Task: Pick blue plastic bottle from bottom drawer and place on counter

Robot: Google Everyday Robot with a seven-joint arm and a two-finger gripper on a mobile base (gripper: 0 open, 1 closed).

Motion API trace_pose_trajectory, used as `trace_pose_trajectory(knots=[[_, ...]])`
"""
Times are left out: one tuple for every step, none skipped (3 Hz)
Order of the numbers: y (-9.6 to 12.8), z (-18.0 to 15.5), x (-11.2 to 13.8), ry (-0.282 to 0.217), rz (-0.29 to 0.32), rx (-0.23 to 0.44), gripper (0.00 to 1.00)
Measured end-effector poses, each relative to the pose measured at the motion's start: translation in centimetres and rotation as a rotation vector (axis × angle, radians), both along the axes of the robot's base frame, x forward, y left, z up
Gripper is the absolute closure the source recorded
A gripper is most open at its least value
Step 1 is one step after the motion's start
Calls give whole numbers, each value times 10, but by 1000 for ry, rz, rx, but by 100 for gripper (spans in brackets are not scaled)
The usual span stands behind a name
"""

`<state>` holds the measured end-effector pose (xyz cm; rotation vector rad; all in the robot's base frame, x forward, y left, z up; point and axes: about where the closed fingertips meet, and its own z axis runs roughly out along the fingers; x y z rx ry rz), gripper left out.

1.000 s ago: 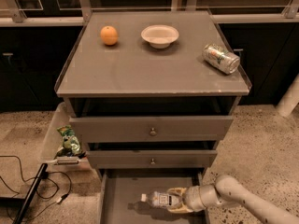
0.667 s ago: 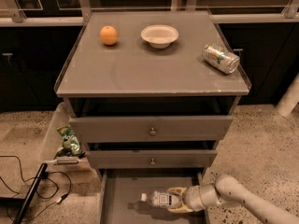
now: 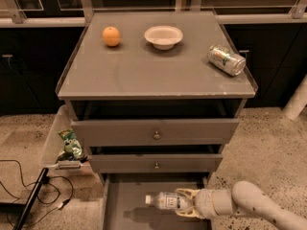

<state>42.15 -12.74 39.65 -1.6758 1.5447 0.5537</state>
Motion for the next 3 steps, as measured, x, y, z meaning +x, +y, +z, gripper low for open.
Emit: trace_pose_trajectory(knots=[[8, 82, -33, -95, 56, -46, 100], [-4, 170, -57, -139, 122, -53, 100], [-3, 170, -57, -138, 123, -55, 100]])
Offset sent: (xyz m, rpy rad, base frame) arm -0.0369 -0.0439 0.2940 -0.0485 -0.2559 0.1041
